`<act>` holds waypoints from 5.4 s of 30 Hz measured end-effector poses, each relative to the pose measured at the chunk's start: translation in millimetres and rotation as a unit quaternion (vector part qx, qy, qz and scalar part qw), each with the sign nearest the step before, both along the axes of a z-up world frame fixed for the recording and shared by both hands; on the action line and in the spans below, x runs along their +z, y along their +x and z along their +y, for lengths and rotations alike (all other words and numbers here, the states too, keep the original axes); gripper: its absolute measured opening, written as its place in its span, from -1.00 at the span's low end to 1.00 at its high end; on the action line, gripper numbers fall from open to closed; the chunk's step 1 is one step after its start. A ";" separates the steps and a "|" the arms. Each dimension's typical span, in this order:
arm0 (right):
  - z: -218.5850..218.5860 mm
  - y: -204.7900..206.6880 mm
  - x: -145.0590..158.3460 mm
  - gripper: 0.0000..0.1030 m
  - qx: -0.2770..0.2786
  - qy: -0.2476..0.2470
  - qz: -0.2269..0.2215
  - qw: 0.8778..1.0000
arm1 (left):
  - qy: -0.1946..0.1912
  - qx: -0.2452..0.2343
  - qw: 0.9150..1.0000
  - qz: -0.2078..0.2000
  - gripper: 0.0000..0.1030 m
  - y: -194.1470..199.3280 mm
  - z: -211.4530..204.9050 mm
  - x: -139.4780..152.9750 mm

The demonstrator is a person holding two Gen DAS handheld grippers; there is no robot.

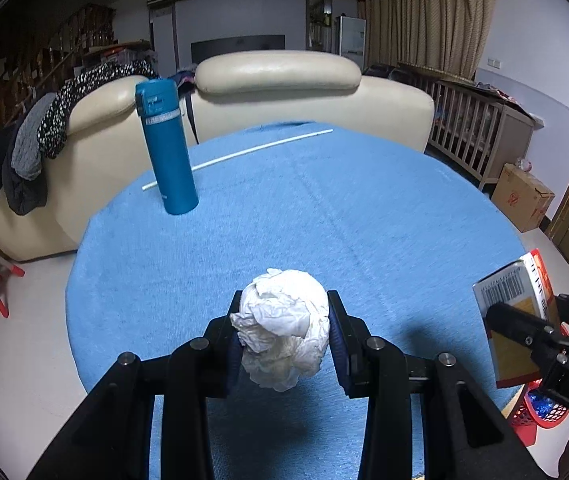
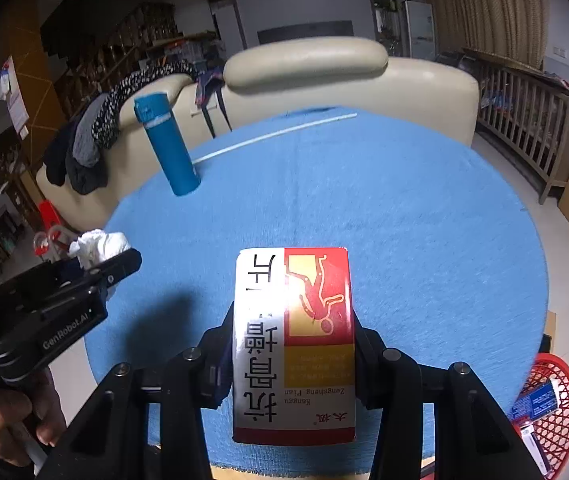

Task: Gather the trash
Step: 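Carry the tissue and orange-and-white box over to the red basket, then open both grippers to drop the box and tissue into the basket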

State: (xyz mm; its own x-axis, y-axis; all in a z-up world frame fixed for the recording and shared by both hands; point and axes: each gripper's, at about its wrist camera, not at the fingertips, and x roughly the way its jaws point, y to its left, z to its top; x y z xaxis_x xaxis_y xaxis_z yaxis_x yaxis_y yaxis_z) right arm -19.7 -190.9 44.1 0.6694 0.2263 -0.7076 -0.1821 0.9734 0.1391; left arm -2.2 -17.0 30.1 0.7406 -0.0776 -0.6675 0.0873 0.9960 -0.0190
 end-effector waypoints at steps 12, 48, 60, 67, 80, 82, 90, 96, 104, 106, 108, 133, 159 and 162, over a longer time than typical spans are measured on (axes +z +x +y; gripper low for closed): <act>-12.1 -21.4 26.3 -0.05 -0.014 0.005 -0.042 0.999 | 0.008 -0.021 1.000 -0.020 -0.24 -9.7 -20.8 14.7; -167.1 -64.8 -7.8 -0.05 -0.151 0.057 -0.035 0.986 | 0.078 -0.146 0.986 0.006 -0.24 -11.0 -164.5 -5.8; -226.0 -89.1 -18.3 -0.05 -0.207 0.067 -0.031 0.976 | 0.095 -0.196 0.976 0.010 -0.24 -22.5 -220.8 -7.6; -253.3 -101.2 -24.2 -0.05 -0.235 0.068 -0.028 0.969 | 0.097 -0.218 0.971 0.015 -0.24 -28.6 -246.1 -10.8; -319.1 -135.1 -50.7 -0.05 -0.309 0.065 0.002 0.949 | 0.097 -0.285 0.953 0.029 -0.24 -49.1 -310.2 -18.4; -325.3 -136.5 -56.9 -0.05 -0.314 0.065 0.010 0.947 | 0.099 -0.296 0.949 0.031 -0.24 -52.8 -320.2 -20.4; -337.9 -137.4 -81.4 -0.05 -0.315 0.075 0.038 0.945 | 0.106 -0.324 0.939 0.045 -0.24 -63.0 -347.7 -29.7; -341.9 -130.8 -89.9 0.04 -0.313 0.083 0.054 0.945 | 0.109 -0.334 0.935 0.051 -0.24 -67.1 -357.8 -31.5; -350.8 -134.1 -81.4 0.43 -0.325 0.098 0.041 0.940 | 0.114 -0.341 0.932 0.053 -0.24 -71.4 -364.8 -32.6; -354.5 -137.4 -76.2 0.43 -0.331 0.102 0.034 0.937 | 0.114 -0.343 0.931 0.054 -0.24 -72.7 -366.8 -32.8; -358.5 -141.6 -70.8 0.43 -0.339 0.107 0.025 0.934 | 0.115 -0.345 0.930 0.054 -0.24 -73.9 -368.6 -33.5; -375.8 -183.1 -8.8 0.49 -0.371 0.133 -0.075 0.916 | 0.131 -0.374 0.913 0.097 -0.24 -86.8 -399.4 -67.3; -361.9 -180.4 9.3 0.49 -0.364 0.110 -0.083 0.921 | 0.123 -0.366 0.917 0.103 0.32 -80.0 -401.4 -73.9; -352.8 -176.1 14.8 0.49 -0.358 0.098 -0.083 0.925 | 0.112 -0.356 0.923 0.097 0.39 -75.6 -390.4 -65.8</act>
State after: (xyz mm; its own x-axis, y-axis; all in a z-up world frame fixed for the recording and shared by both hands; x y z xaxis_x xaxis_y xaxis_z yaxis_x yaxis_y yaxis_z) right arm -195.8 -543.7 58.8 0.7931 -0.2029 -0.5743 0.4642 0.8118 0.3543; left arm -77.8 -407.4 -35.7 0.4211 -0.3424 -0.8399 0.7369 0.6691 0.0967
